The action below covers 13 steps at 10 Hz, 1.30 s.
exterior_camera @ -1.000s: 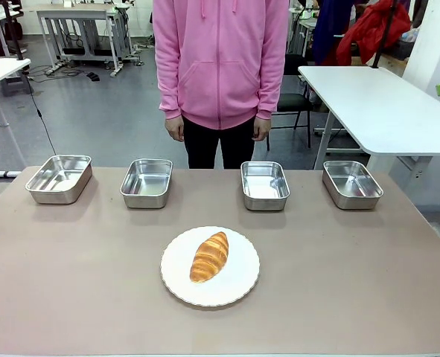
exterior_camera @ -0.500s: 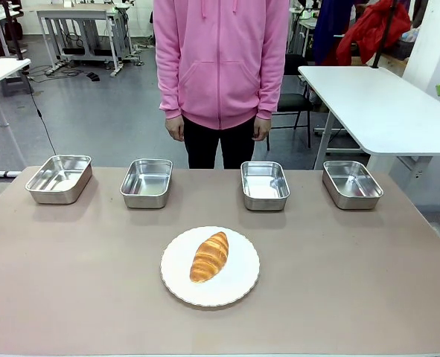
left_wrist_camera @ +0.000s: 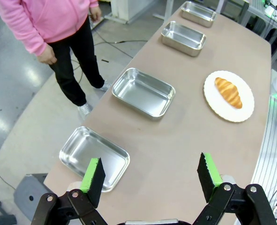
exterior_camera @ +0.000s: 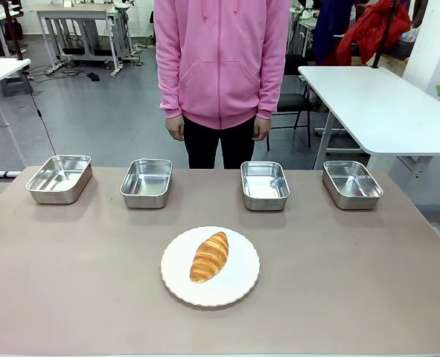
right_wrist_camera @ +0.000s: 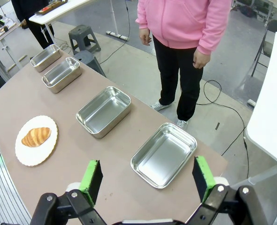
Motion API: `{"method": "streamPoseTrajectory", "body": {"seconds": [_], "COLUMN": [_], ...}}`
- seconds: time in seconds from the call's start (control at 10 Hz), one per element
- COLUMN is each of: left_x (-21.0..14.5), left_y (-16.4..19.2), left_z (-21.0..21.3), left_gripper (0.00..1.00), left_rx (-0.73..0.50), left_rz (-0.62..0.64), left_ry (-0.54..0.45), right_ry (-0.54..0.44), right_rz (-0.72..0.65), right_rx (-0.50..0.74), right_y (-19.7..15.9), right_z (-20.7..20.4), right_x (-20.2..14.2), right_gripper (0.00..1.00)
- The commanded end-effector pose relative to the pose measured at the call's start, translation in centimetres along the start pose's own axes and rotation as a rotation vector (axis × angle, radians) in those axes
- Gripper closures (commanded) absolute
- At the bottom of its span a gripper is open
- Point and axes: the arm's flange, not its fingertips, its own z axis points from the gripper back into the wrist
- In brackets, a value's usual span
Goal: Place the bread in the container.
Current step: Place the Butter Roll into the Airtight Container indicated by the human.
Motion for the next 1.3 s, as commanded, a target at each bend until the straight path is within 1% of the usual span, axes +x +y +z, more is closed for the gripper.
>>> {"method": "streamPoseTrajectory", "body": {"seconds": [0.0, 1.2], "left_x": [0.12, 0.12], "left_y": [-0.09, -0.09], "left_z": [0.07, 0.07], "left_gripper": [0.00, 0.00], "left_rx": [-0.004, -0.004], "left_rz": [-0.005, -0.005], "left_ry": [-0.008, -0.008], "right_ry": [-0.023, -0.023], "right_rz": [0.008, 0.008], "right_rx": [0.004, 0.004], "right_y": [-0.12, -0.12], "right_z": [-0.10, -0.10], "right_x": [0.19, 0.19], "right_gripper": [0.00, 0.00]}}
